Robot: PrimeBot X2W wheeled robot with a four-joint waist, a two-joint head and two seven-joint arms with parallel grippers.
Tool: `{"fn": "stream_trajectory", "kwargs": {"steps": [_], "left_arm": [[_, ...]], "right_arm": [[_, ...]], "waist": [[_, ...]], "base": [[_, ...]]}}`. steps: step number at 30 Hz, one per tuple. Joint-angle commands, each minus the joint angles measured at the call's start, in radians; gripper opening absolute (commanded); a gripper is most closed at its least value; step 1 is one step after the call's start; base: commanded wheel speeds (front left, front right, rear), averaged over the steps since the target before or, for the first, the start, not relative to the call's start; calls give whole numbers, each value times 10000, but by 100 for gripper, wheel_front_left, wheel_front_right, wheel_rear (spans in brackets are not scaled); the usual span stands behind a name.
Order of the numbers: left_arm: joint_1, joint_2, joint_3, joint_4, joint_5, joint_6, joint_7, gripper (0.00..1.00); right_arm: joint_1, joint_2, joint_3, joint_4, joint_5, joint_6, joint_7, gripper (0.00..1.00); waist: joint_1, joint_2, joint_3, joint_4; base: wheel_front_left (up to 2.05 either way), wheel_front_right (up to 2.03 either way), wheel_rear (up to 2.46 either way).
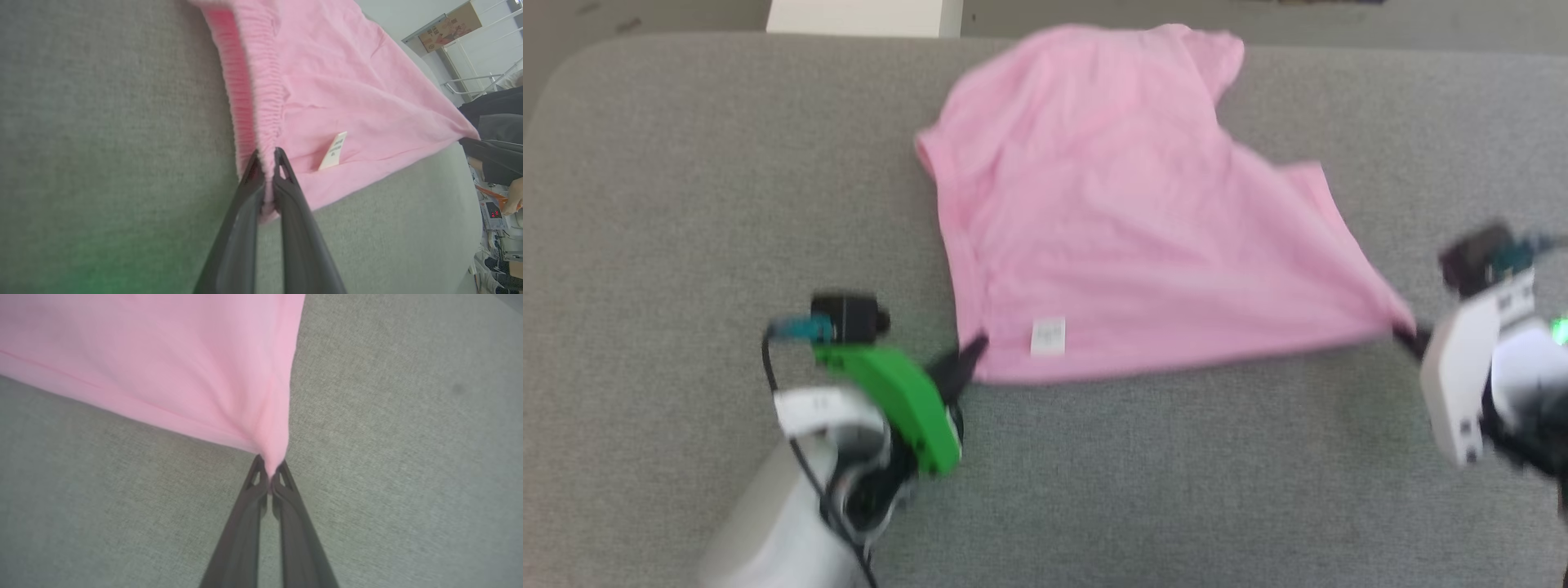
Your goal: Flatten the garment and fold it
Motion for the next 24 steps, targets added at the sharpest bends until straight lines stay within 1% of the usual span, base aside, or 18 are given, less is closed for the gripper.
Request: {"fn": "stream_trajectory", "kwargs": {"steps": [1,4,6,10,15,17,19,24], "left_arm": [[600,224,-79,-299,6,37,57,0],[1789,467,-261,-1012,31,399,203,0],[2539,650,-350,-1579,99,753,288,0],[4012,877,-392,-2890,-118,1353,473,0],[5419,1494,-605,-4318,-48,1980,949,0],[5747,1595,-596,-4790,-58,2118,948,0],[5953,1562,-515,-5171,-147,2144,792,0],[5776,1268,-328,-5565,-8,2005,73,0]], "right_arm": [[799,29,-249,-317,155,-19,225,0],[2419,306,-906,-958,216,-19,696,0],[3463,603,-1371,-1436,107,-19,1054,0],[5484,1338,-2358,-2378,-232,-19,1864,0],[7547,2370,-3521,-3592,-684,-19,3042,0],[7973,2698,-3852,-4109,-796,-19,3275,0],[8139,2875,-4040,-4612,-917,-19,3198,0],[7579,2896,-4110,-5319,-1166,-19,2634,0]], "waist": [[1,0,-658,-4],[1,0,-983,20],[1,0,-1161,31],[1,0,-1483,121],[1,0,-1675,267],[1,0,-1697,307],[1,0,-1713,338],[1,0,-1695,441]], "base": [[0,0,0],[0,0,0],[0,0,0],[0,0,0],[0,0,0],[0,0,0],[0,0,0],[0,0,0]]}}
